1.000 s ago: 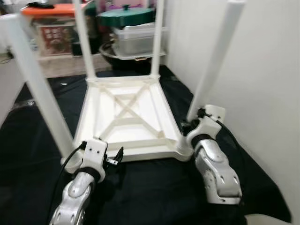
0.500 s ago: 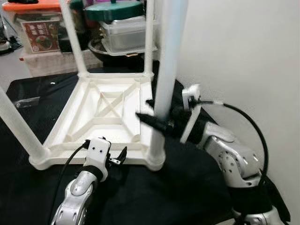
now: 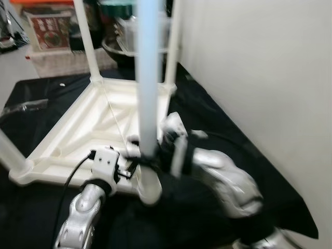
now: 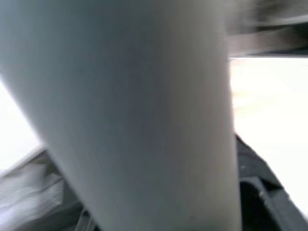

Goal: Building children table

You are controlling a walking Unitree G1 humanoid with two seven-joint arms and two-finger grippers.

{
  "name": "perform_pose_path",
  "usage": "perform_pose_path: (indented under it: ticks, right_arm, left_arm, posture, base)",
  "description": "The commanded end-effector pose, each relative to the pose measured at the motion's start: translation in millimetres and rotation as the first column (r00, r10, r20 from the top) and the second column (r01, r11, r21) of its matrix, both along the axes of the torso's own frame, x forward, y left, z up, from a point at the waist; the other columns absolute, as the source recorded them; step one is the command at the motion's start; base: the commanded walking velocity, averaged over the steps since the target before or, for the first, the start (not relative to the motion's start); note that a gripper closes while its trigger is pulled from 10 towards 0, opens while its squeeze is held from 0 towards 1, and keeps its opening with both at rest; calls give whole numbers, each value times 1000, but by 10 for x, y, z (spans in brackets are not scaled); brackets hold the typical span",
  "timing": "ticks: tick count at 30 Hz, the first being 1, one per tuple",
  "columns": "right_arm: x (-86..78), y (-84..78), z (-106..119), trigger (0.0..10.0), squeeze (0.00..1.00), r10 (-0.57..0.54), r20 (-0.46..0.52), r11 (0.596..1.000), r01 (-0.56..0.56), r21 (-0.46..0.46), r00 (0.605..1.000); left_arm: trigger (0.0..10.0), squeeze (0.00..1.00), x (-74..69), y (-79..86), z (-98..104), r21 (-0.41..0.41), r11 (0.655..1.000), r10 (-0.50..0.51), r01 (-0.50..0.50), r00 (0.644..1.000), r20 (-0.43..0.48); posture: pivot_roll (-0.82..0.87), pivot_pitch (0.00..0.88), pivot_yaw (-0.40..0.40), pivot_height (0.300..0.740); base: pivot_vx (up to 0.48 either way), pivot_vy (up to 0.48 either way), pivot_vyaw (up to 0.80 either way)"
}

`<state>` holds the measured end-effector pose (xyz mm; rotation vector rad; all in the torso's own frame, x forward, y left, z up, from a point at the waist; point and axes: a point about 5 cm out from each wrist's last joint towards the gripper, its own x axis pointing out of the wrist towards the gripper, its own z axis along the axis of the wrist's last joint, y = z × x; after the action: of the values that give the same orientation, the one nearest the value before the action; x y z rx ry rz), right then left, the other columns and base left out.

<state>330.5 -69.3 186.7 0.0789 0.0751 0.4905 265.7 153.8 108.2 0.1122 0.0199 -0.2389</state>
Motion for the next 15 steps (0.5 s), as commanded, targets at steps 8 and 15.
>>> perform_pose_path:
  ticks: [8, 15]
  right_arm:
    - [-176, -498, -401, 10000, 0, -400, -153, 916, 391, -86, 904]
    - [-292, -36, 58, 10000, 0, 190, 37, 969, -193, 156, 981]
  left_arm:
    - [10000, 0, -27, 15, -46, 3, 1000, 8, -8, 1000, -21]
    - [10000, 0, 4, -6, -31, 2, 1000, -4, 4, 1000, -18]
  posture:
    - [72, 0, -26, 740]
    - [81, 0, -34, 740]
  base:
    - [0, 0, 0]
    - [0, 0, 0]
